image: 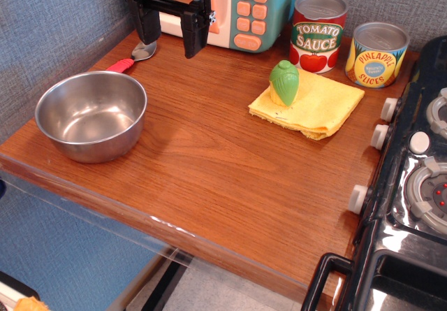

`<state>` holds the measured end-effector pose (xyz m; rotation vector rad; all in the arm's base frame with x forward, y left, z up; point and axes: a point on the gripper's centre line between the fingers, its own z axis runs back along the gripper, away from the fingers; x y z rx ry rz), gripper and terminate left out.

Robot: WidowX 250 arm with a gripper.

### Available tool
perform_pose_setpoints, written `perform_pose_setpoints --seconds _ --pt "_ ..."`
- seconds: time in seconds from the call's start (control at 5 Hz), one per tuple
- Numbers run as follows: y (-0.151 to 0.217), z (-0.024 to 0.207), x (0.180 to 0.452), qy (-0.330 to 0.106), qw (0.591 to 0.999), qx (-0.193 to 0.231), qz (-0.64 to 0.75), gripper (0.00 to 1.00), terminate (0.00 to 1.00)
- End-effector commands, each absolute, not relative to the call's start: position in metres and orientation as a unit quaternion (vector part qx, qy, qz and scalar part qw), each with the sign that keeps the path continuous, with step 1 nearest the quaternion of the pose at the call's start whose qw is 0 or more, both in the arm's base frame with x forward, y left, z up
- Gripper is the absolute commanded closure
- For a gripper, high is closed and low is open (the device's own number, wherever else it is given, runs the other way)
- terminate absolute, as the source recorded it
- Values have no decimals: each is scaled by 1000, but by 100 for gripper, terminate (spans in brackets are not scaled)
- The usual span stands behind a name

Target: Slide the silver pan in front of the yellow rag.

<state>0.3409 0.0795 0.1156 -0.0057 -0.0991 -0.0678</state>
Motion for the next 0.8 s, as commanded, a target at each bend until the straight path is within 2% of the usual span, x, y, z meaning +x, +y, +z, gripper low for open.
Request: perform_pose_setpoints --seconds 0.0,0.2,0.4,0.6 --pt "79 116 341 -50 998 -3 -34 0 0" --pt "81 109 329 -64 997 -26 -25 0 0" --pt "82 116 318 -86 995 -32 -43 0 0" --pt "91 115 293 -74 996 -7 -55 0 0"
